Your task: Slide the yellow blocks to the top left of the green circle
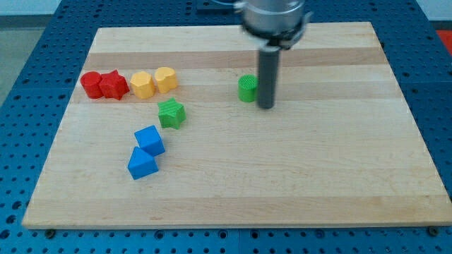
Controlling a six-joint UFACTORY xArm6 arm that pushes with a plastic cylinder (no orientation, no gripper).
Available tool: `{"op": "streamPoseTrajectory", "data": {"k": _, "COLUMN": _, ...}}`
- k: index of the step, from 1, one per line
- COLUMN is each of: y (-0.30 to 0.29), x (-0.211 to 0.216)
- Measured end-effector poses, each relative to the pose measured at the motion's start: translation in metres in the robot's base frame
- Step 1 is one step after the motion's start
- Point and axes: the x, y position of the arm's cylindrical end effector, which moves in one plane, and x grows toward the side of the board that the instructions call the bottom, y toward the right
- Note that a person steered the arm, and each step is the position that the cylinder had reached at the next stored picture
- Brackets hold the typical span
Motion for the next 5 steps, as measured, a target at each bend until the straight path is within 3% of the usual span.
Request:
{"op": "streamPoseTrajectory", "data": {"k": 1, "y": 0.035, "x": -0.069}}
{"op": "streamPoseTrajectory", "data": {"k": 2, "y": -0.002, "x": -0.126}}
{"op": "streamPoseTrajectory", "data": {"k": 3, "y": -0.109, "x": -0.14}}
{"op": "streamPoseTrajectory", "data": {"k": 4, "y": -0.235, "x": -0.128}}
{"op": "streamPoseTrajectory", "data": {"k": 5, "y": -0.341, "x": -0.087}}
